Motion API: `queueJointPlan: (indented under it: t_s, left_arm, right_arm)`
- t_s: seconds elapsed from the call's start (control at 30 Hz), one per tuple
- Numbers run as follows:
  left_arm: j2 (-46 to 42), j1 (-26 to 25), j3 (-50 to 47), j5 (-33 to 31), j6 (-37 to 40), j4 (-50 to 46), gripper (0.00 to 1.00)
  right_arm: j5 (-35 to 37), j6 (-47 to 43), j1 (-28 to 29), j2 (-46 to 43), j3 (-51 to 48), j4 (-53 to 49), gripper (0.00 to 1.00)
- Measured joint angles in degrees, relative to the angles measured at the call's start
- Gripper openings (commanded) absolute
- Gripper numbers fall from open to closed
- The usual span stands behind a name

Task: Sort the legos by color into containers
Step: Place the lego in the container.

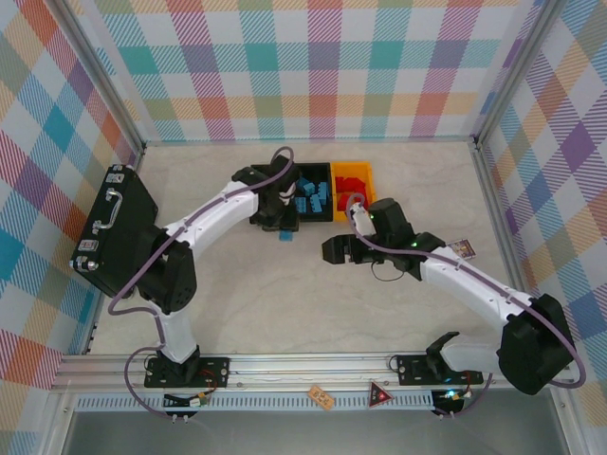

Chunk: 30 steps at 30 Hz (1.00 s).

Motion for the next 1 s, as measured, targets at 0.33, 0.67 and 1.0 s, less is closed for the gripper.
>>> queueJointPlan:
  t_s: [0.33, 0.67, 1.0]
  left_arm:
    - [12.35, -0.72, 17.09, -0.07, -2.25, -0.66, 0.25]
    - [23.85, -0.76, 35.43, -4.48, -2.47, -6.21, 0.26]
    - [33.48, -0.66, 45.00, -10.40, -2.43, -9.99, 0.40]
  right_arm:
    - [3.65, 1.40, -3.10, -2.89, 0.00, -2.73, 0.78]
    - [3.78, 2.23, -4.22, -2.93, -0.42, -2.93, 0.78]
    - [3.74, 2.29, -4.96, -3.21, -1.49, -2.86, 0.78]
